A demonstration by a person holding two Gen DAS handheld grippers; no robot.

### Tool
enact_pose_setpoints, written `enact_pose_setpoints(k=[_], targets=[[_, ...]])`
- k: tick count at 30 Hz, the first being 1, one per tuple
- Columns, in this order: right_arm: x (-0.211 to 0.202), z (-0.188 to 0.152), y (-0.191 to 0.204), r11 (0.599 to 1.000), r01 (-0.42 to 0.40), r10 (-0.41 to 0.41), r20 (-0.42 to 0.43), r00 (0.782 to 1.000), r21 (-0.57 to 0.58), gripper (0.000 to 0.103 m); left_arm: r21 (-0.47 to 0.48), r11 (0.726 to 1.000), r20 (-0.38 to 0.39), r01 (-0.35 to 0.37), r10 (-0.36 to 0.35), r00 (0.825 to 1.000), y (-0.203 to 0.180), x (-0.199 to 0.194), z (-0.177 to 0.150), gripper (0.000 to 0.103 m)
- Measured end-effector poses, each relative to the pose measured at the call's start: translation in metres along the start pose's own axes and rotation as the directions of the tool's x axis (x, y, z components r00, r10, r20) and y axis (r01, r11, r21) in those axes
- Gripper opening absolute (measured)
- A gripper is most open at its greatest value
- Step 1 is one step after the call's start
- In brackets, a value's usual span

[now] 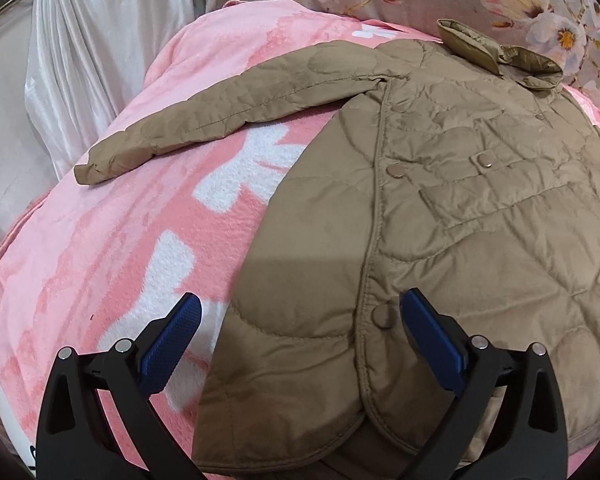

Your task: Fold large clothes

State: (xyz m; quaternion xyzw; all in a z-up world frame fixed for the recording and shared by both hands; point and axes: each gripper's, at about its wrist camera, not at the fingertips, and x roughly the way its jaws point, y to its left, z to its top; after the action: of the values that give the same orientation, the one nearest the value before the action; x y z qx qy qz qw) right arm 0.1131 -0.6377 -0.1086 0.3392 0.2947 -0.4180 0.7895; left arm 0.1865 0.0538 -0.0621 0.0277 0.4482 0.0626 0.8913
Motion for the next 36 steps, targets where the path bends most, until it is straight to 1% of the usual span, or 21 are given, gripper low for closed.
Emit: enact_pose_setpoints(k=[1,3,4,5,6,7,8,9,11,13,15,17,19,21,23,26,30,34,36], targets=[[-0.008,0.005,0.011,1.000,-0.015,0.015,0.024,1.000,-0.010,0.008,-0.001,1.000,0.005,0.005,-0.005,1.000,-0.001,-0.003,0.002,0.098],[-0.035,0.011,0.047,0.992,-0.092,0.098,0.076,0.992,-0.082,0.007,0.004,1.000,0.025,0.017,-0.017,1.000,-0.004,-0.010,0.008,0.098],[-0.053,0.010,0.073,0.982,-0.131,0.145,0.100,0.984,-0.138,0.006,0.011,1.000,0.037,0.022,-0.023,0.999,-0.008,-0.014,0.012,0.098],[-0.065,0.009,0.090,0.972,-0.157,0.179,0.114,0.977,-0.175,0.006,0.019,0.999,0.049,0.025,-0.026,0.998,-0.012,-0.017,0.017,0.098],[-0.087,0.003,0.120,0.947,-0.211,0.247,0.125,0.961,-0.243,0.006,0.032,0.999,0.065,0.026,-0.028,0.997,-0.018,-0.021,0.024,0.098],[-0.101,-0.002,0.141,0.925,-0.246,0.290,0.121,0.949,-0.289,0.006,0.049,0.998,0.082,0.032,-0.036,0.996,-0.026,-0.024,0.033,0.098],[-0.118,-0.011,0.168,0.892,-0.291,0.346,0.107,0.932,-0.347,0.006,0.061,0.998,0.095,0.035,-0.041,0.995,-0.031,-0.026,0.039,0.098],[-0.128,-0.018,0.188,0.865,-0.323,0.384,0.094,0.918,-0.385,0.006,0.074,0.997,0.115,0.033,-0.041,0.993,-0.040,-0.029,0.049,0.098],[-0.148,-0.040,0.230,0.796,-0.389,0.461,0.047,0.886,-0.464,0.006,0.090,0.996,0.151,0.023,-0.036,0.988,-0.056,-0.032,0.067,0.098],[-0.160,-0.065,0.265,0.728,-0.447,0.516,-0.014,0.856,-0.521,0.006,0.102,0.995,0.179,0.007,-0.025,0.983,-0.074,-0.030,0.083,0.098],[-0.168,-0.092,0.294,0.660,-0.497,0.552,-0.085,0.829,-0.563,0.005,0.112,0.994,0.181,-0.010,-0.011,0.983,-0.089,-0.022,0.095,0.098],[-0.171,-0.117,0.314,0.606,-0.535,0.571,-0.148,0.808,-0.589,0.005,0.112,0.993,0.176,-0.028,0.008,0.984,-0.101,-0.011,0.105,0.098],[-0.171,-0.144,0.333,0.558,-0.563,0.575,-0.206,0.792,-0.609,0.005,0.114,0.992,0.168,-0.051,0.032,0.985,-0.108,-0.001,0.109,0.098],[-0.167,-0.167,0.348,0.522,-0.585,0.571,-0.255,0.780,-0.621,0.005,0.123,0.989,0.157,-0.079,0.060,0.986,-0.113,0.010,0.111,0.098],[-0.163,-0.188,0.357,0.498,-0.603,0.564,-0.295,0.771,-0.623,0.005,0.125,0.989,0.139,-0.078,0.061,0.988,-0.115,0.017,0.109,0.098],[-0.150,-0.211,0.368,0.476,-0.622,0.544,-0.348,0.764,-0.621,0.005,0.130,0.989,0.120,-0.073,0.058,0.991,-0.115,0.026,0.103,0.098],[-0.147,-0.243,0.370,0.456,-0.635,0.523,-0.389,0.758,-0.624,0.005,0.126,0.990,0.105,-0.063,0.050,0.993,-0.115,0.032,0.098,0.098],[-0.138,-0.266,0.374,0.450,-0.646,0.502,-0.424,0.754,-0.616,0.006,0.122,0.991,0.092,-0.057,0.046,0.995,-0.114,0.037,0.095,0.098],[-0.134,-0.275,0.375,0.446,-0.647,0.488,-0.438,0.755,-0.619,0.007,0.122,0.991,0.086,-0.055,0.044,0.995,-0.115,0.040,0.094,0.098]])
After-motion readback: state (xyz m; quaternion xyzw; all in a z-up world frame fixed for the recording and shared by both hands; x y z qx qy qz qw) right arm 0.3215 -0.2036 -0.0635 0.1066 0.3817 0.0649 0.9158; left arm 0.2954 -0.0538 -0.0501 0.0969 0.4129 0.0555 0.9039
